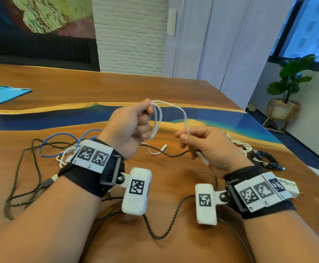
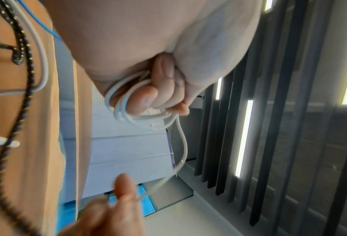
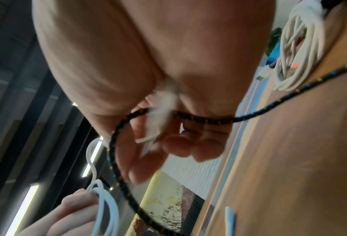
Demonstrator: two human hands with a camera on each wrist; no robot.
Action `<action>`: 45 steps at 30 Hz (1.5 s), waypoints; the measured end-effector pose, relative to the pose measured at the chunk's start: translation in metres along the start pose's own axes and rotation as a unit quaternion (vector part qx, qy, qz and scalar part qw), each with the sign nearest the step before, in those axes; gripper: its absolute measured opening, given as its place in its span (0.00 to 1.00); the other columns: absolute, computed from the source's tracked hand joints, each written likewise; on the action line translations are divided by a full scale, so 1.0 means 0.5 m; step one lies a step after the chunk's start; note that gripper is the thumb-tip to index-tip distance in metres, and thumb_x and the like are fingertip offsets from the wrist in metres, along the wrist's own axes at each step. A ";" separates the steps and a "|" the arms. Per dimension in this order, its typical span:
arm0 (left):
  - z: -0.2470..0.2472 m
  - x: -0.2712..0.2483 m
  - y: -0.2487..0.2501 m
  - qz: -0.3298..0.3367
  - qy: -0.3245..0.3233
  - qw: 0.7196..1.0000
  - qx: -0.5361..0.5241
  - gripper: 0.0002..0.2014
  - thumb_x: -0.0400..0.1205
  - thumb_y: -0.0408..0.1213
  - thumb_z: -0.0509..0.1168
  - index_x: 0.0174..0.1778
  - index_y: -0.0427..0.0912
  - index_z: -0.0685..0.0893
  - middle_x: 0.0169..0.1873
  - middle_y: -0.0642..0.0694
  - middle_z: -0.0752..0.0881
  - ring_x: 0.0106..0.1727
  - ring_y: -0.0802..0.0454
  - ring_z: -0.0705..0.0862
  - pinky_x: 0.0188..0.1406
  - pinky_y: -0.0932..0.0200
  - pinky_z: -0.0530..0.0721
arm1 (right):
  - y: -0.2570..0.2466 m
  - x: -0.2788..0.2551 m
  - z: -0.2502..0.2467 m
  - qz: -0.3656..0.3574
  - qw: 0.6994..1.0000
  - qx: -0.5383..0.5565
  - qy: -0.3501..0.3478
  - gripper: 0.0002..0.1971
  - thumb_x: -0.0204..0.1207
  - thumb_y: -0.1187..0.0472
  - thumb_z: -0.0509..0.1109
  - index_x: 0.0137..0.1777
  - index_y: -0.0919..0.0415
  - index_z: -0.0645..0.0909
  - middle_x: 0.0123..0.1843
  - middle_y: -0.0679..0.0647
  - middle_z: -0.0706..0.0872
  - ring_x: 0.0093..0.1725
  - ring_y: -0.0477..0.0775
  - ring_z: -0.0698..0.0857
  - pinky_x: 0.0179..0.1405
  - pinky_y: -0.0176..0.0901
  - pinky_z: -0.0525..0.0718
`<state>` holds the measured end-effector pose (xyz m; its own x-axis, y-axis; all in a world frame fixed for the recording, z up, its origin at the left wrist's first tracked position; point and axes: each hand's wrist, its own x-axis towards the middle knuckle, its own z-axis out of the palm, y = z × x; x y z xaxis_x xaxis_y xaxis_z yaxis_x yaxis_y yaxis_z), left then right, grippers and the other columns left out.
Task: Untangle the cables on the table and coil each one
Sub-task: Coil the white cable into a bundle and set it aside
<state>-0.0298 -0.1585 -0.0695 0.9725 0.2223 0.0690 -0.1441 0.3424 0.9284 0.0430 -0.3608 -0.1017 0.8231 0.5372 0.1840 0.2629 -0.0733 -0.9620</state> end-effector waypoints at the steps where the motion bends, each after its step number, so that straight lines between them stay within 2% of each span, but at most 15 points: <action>1: -0.006 0.004 0.004 0.008 0.021 0.999 -0.024 0.19 0.93 0.45 0.56 0.36 0.45 0.75 0.19 0.55 0.57 0.17 0.57 0.54 0.17 0.63 0.62 | 0.003 -0.001 0.000 0.016 0.999 -0.042 -0.013 0.08 0.82 0.65 0.72 0.51 0.54 0.93 0.38 0.53 0.92 0.36 0.45 0.83 0.39 0.43 0.79; 4: -0.020 0.010 0.008 0.032 0.058 0.998 -0.014 0.19 0.93 0.45 0.56 0.35 0.45 0.76 0.18 0.55 0.57 0.17 0.56 0.54 0.18 0.62 0.59 | 0.009 0.003 -0.001 0.050 0.994 -0.093 0.001 0.13 0.80 0.65 0.75 0.59 0.46 0.91 0.49 0.51 0.94 0.49 0.47 0.88 0.50 0.44 0.84; 6: -0.014 0.008 0.001 0.042 0.060 0.996 0.052 0.20 0.92 0.43 0.57 0.33 0.44 0.77 0.19 0.54 0.58 0.19 0.55 0.54 0.21 0.59 0.56 | 0.003 0.005 -0.001 0.018 0.995 -0.087 0.044 0.21 0.78 0.66 0.77 0.68 0.46 0.87 0.54 0.48 0.93 0.57 0.44 0.90 0.58 0.39 0.86; 8: -0.004 0.006 -0.009 0.044 0.052 0.991 0.116 0.19 0.91 0.41 0.59 0.32 0.43 0.77 0.19 0.53 0.59 0.21 0.53 0.54 0.25 0.55 0.53 | -0.011 0.002 0.004 -0.029 0.997 -0.034 0.063 0.24 0.78 0.67 0.77 0.73 0.49 0.83 0.56 0.49 0.93 0.57 0.43 0.91 0.58 0.35 0.86; 10: 0.002 0.004 -0.016 0.037 0.035 0.987 0.153 0.18 0.90 0.41 0.59 0.33 0.42 0.78 0.19 0.52 0.60 0.22 0.52 0.53 0.24 0.55 0.53 | -0.025 -0.005 0.014 -0.055 0.997 0.001 0.061 0.21 0.80 0.66 0.76 0.71 0.51 0.84 0.55 0.51 0.94 0.55 0.44 0.92 0.55 0.33 0.87; 13: 0.005 0.001 -0.018 0.021 0.021 0.988 0.149 0.19 0.91 0.42 0.58 0.34 0.42 0.78 0.20 0.52 0.59 0.22 0.53 0.53 0.22 0.57 0.54 | -0.030 -0.010 0.030 -0.064 0.995 -0.044 0.059 0.09 0.83 0.64 0.73 0.59 0.53 0.91 0.47 0.50 0.95 0.47 0.51 0.92 0.48 0.39 0.89; 17: 0.003 -0.003 -0.004 -0.018 -0.010 0.999 0.027 0.21 0.92 0.45 0.56 0.32 0.45 0.75 0.21 0.54 0.57 0.19 0.56 0.53 0.18 0.61 0.53 | -0.022 -0.008 0.023 -0.029 0.992 -0.107 0.053 0.06 0.81 0.57 0.76 0.51 0.54 0.94 0.37 0.42 0.93 0.36 0.32 0.85 0.34 0.26 0.79; 20: 0.001 -0.007 0.007 -0.048 -0.051 0.997 -0.044 0.23 0.92 0.48 0.55 0.29 0.47 0.72 0.21 0.54 0.57 0.18 0.57 0.53 0.16 0.62 0.53 | -0.022 -0.007 0.010 -0.001 0.993 -0.099 0.064 0.06 0.81 0.58 0.76 0.48 0.56 0.94 0.28 0.45 0.87 0.28 0.40 0.81 0.30 0.34 0.81; 24: 0.016 -0.015 0.000 -0.077 -0.092 0.992 -0.050 0.24 0.91 0.49 0.54 0.27 0.48 0.68 0.20 0.54 0.57 0.21 0.55 0.48 0.18 0.61 0.50 | -0.032 -0.005 0.027 -0.012 0.994 0.064 0.088 0.07 0.85 0.65 0.70 0.50 0.67 0.89 0.37 0.60 0.89 0.36 0.55 0.89 0.37 0.45 0.91; 30: 0.036 -0.012 -0.032 -0.062 -0.087 0.994 0.014 0.24 0.93 0.48 0.54 0.29 0.46 0.71 0.21 0.53 0.57 0.21 0.54 0.49 0.22 0.59 0.50 | -0.033 -0.012 0.064 0.043 0.963 0.265 -0.004 0.14 0.87 0.64 0.64 0.61 0.73 0.87 0.52 0.65 0.91 0.48 0.55 0.91 0.50 0.47 0.93; 32: 0.036 -0.008 -0.039 -0.032 -0.060 0.996 0.059 0.22 0.93 0.47 0.54 0.32 0.45 0.71 0.22 0.53 0.58 0.21 0.55 0.52 0.23 0.58 0.51 | -0.030 -0.011 0.063 0.045 0.960 0.274 -0.010 0.14 0.85 0.64 0.66 0.62 0.73 0.87 0.53 0.67 0.91 0.49 0.58 0.90 0.54 0.51 0.91; 36: 0.044 -0.008 -0.052 0.003 -0.030 0.991 0.129 0.21 0.93 0.45 0.56 0.34 0.44 0.73 0.22 0.52 0.61 0.22 0.54 0.55 0.27 0.54 0.52 | -0.016 -0.005 0.070 0.033 0.979 0.202 0.025 0.06 0.81 0.71 0.71 0.53 0.69 0.90 0.44 0.66 0.89 0.41 0.57 0.89 0.42 0.46 0.89; 38: 0.046 -0.010 -0.054 0.015 -0.023 0.987 0.157 0.20 0.93 0.44 0.57 0.34 0.43 0.75 0.24 0.49 0.61 0.24 0.52 0.55 0.27 0.54 0.54 | -0.011 -0.002 0.070 0.047 0.983 0.172 0.034 0.06 0.82 0.69 0.71 0.53 0.67 0.89 0.42 0.62 0.89 0.40 0.55 0.88 0.40 0.44 0.86; 42: 0.038 -0.004 -0.055 0.031 -0.027 0.987 0.156 0.21 0.93 0.43 0.58 0.33 0.42 0.77 0.22 0.48 0.61 0.22 0.52 0.56 0.20 0.62 0.60 | -0.017 -0.008 0.069 0.077 0.980 0.183 -0.022 0.09 0.86 0.63 0.67 0.56 0.66 0.87 0.45 0.62 0.87 0.44 0.54 0.87 0.41 0.47 0.80; 45: 0.033 -0.001 -0.055 0.026 -0.044 0.988 0.149 0.20 0.92 0.43 0.59 0.33 0.42 0.77 0.22 0.47 0.65 0.21 0.53 0.57 0.19 0.61 0.60 | -0.023 -0.014 0.074 0.096 0.972 0.206 -0.066 0.11 0.86 0.57 0.66 0.43 0.57 0.85 0.46 0.61 0.86 0.50 0.58 0.86 0.44 0.50 0.77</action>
<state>-0.0233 -0.1831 -0.0888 0.9794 0.1472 0.1382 -0.1465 0.0469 0.9881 0.0153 -0.3326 -0.0994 0.7584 0.6517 -0.0079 -0.1353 0.1455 -0.9801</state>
